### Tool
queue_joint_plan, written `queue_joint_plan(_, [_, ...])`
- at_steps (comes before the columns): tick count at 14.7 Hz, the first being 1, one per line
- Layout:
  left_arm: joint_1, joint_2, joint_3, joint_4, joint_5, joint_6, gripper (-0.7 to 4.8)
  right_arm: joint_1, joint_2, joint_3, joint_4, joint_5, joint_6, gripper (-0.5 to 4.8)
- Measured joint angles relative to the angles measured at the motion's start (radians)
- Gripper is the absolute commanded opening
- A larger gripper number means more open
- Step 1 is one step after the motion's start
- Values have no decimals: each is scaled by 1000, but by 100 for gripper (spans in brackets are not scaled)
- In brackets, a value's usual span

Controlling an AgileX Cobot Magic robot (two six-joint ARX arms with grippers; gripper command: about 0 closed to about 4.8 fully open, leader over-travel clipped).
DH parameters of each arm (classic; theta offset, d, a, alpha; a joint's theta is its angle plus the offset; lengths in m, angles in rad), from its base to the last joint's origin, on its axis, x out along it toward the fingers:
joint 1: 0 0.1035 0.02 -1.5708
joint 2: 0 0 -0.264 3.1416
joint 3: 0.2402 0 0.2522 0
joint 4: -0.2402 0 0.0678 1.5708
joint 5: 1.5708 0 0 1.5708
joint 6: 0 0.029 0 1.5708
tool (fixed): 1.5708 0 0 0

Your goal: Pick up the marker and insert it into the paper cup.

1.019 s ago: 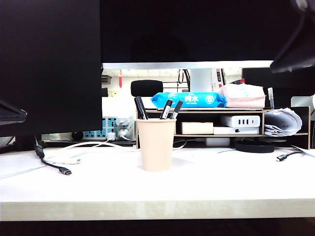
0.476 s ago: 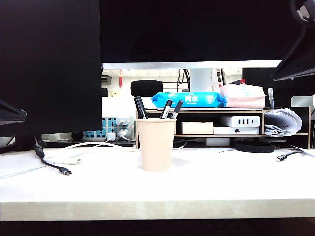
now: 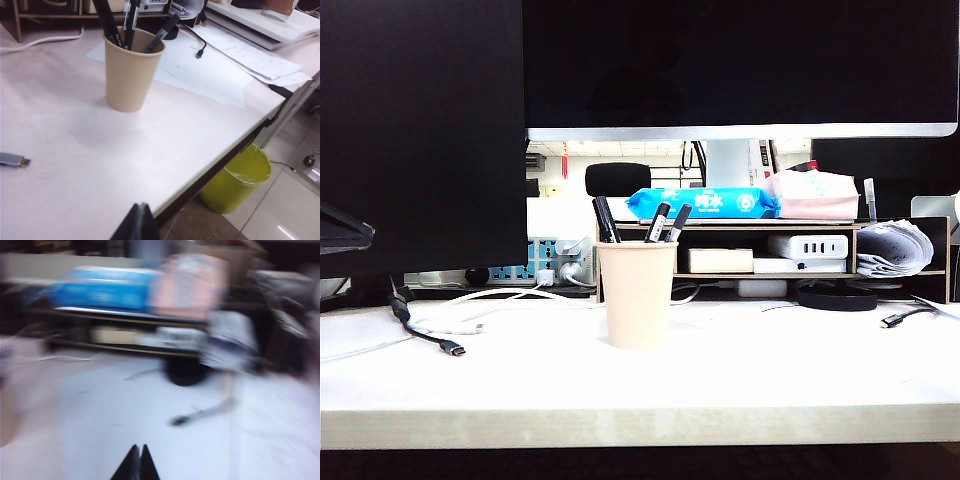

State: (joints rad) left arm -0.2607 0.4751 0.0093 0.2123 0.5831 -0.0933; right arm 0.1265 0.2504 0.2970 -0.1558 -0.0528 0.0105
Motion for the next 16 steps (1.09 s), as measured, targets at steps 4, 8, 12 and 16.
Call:
queue_joint_plan(4, [0, 0, 0, 0, 0, 0, -5, -178, -188, -135, 6, -19, 83, -5])
queue_joint_plan(8, [0, 0, 0, 0, 0, 0, -5, -197, -247, -228, 38, -19, 109, -5])
queue_joint_plan(12, [0, 0, 0, 0, 0, 0, -5, -191, -247, -285, 115, -19, 121, -5])
queue_joint_plan(16, [0, 0, 0, 0, 0, 0, -5, -191, -247, -285, 116, 1, 122, -5])
